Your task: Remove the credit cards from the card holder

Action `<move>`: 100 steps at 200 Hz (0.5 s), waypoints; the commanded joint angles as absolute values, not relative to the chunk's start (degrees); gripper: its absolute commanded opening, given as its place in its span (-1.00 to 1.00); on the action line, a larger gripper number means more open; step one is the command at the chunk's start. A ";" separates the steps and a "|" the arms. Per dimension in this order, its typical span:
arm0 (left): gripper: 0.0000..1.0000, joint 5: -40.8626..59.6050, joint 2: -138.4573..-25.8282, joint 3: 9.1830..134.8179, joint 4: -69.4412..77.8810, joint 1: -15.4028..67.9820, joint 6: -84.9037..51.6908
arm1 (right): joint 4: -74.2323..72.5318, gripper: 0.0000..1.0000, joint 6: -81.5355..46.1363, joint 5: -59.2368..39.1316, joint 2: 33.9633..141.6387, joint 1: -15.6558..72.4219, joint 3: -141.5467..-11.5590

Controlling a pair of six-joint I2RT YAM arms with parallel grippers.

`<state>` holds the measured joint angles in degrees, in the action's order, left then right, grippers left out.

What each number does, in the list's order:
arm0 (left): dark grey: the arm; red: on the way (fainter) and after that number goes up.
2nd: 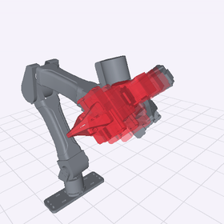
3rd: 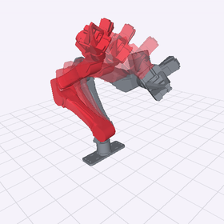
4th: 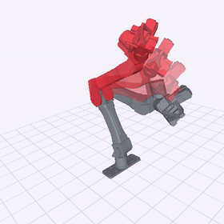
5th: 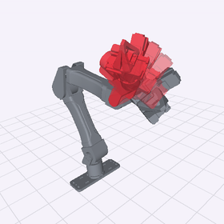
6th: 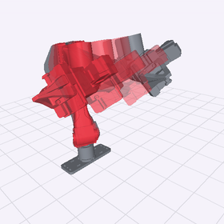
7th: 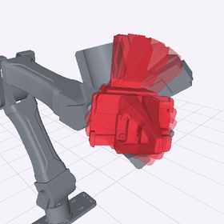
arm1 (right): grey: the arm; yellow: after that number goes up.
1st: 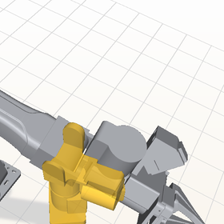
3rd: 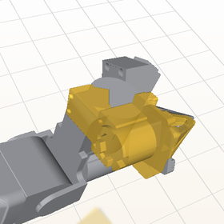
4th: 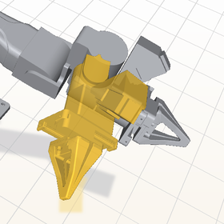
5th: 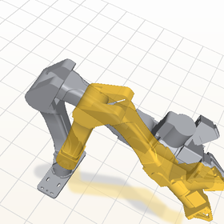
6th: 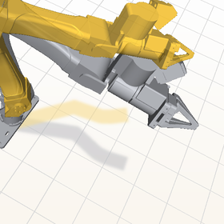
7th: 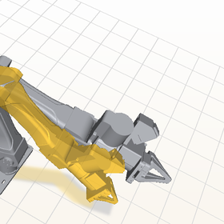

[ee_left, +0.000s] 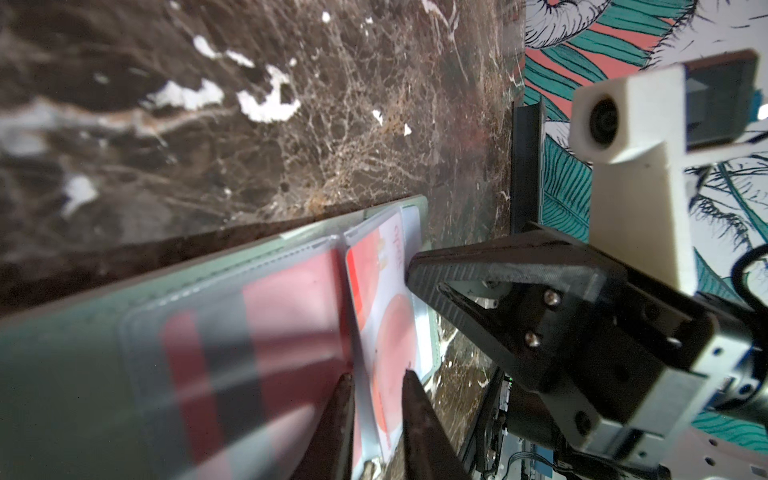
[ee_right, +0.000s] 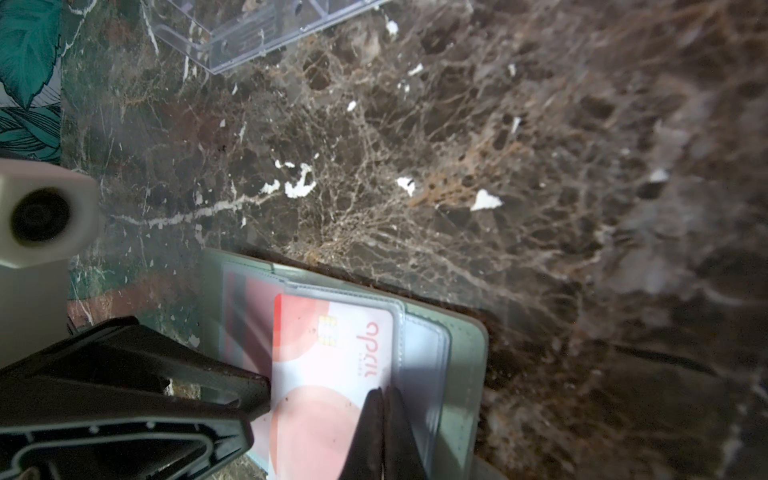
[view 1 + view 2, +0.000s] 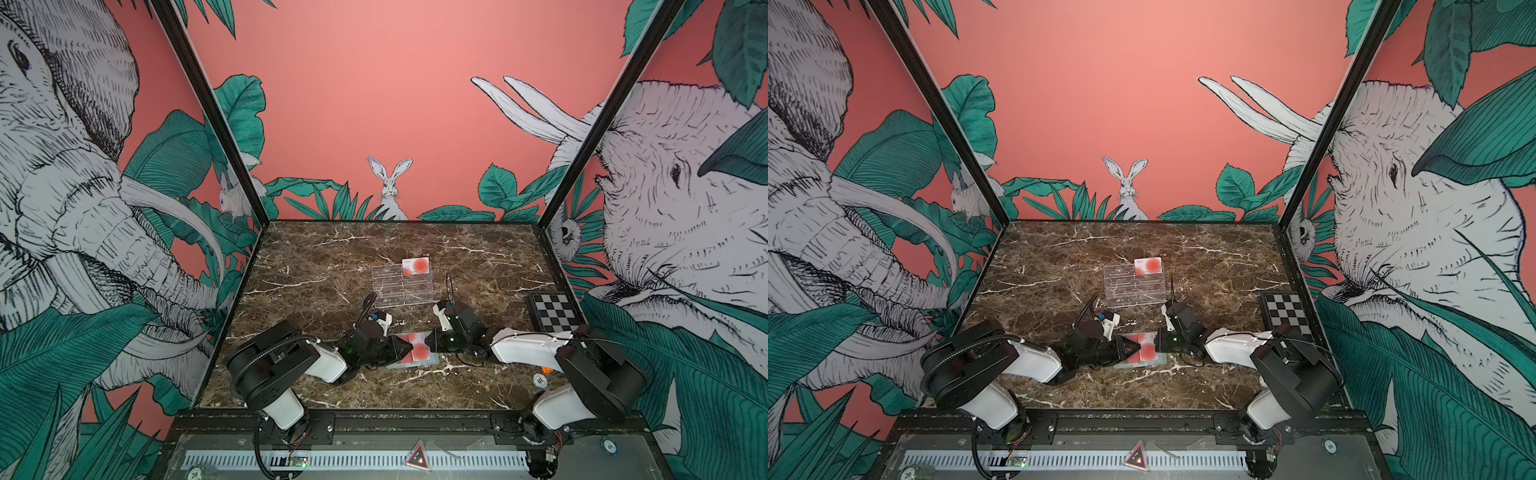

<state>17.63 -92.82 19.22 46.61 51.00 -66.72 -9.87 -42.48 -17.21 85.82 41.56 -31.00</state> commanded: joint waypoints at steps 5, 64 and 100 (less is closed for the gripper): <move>-0.60 17.05 -94.45 17.93 51.74 51.41 -68.47 | -8.79 -1.00 -42.65 -17.05 86.76 41.53 -29.83; -0.89 16.87 -97.09 18.28 54.37 51.58 -69.22 | -8.89 -1.00 -42.59 -17.03 87.27 41.57 -29.86; -1.00 16.17 -97.05 16.98 54.92 51.59 -69.57 | -8.44 -1.00 -42.29 -16.64 86.94 41.51 -29.82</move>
<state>17.28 -96.97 18.37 53.21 51.27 -68.99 -10.09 -42.46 -17.21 86.02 41.54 -31.00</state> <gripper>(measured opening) 0.046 0.055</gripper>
